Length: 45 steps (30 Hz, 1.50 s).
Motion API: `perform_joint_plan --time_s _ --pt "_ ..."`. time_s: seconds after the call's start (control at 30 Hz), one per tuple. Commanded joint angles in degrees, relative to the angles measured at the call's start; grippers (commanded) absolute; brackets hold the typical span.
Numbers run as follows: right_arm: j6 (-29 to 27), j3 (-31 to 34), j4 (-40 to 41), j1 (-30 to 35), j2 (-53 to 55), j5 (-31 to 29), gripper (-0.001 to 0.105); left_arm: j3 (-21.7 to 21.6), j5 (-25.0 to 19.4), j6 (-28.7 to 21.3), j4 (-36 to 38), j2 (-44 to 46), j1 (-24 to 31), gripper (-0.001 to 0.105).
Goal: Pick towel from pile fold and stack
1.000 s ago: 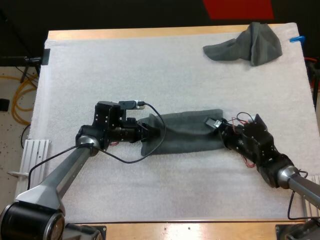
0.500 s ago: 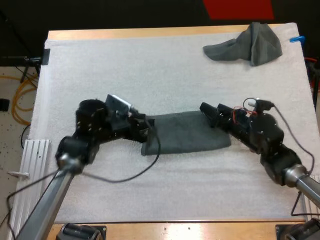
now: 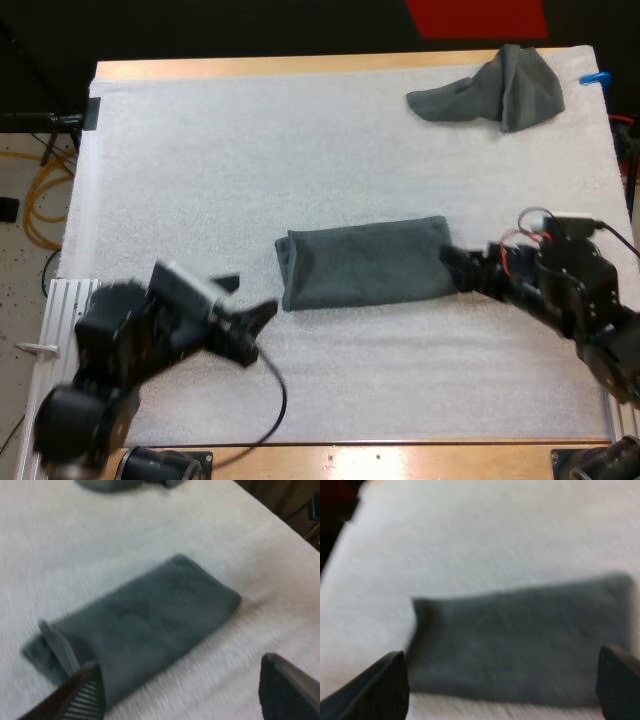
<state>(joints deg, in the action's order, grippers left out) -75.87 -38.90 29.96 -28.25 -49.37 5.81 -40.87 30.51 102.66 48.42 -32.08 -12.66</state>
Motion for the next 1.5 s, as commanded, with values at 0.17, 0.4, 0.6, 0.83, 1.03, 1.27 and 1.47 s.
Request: perform_joint_plan --time_s 0.17,0.4,0.6,0.83,1.03,1.27,1.47 --pt "-1.16 -0.44 7.58 0.35 2.22 -8.41 0.074 -0.07 -3.27 2.86 4.78 6.1 -0.04 0.063" --pt "-3.22 -2.62 7.06 7.51 -7.41 -3.77 0.074 -0.07 -3.4 3.93 3.78 5.57 -0.04 0.063" --pt "-6.9 -6.11 4.0 18.08 -19.79 9.24 0.074 -0.07 -3.36 4.02 3.93 5.58 -0.04 0.063" --pt "-6.9 -6.26 -1.61 24.17 -34.56 24.72 0.074 -0.07 -2.75 4.26 3.93 5.58 -0.04 0.063" --pt "-6.22 -6.26 -7.17 23.18 -40.54 28.66 0.074 -0.07 -2.05 4.26 3.93 5.58 -0.04 0.063" --pt "-5.74 -6.33 -9.65 20.86 -43.67 29.5 0.074 -0.07 -2.05 5.53 3.93 5.58 -0.04 0.063" --pt "-5.74 -7.9 -9.52 17.3 -47.1 32.0 0.074 -0.07 -2.05 5.53 3.93 5.58 -0.04 0.063"
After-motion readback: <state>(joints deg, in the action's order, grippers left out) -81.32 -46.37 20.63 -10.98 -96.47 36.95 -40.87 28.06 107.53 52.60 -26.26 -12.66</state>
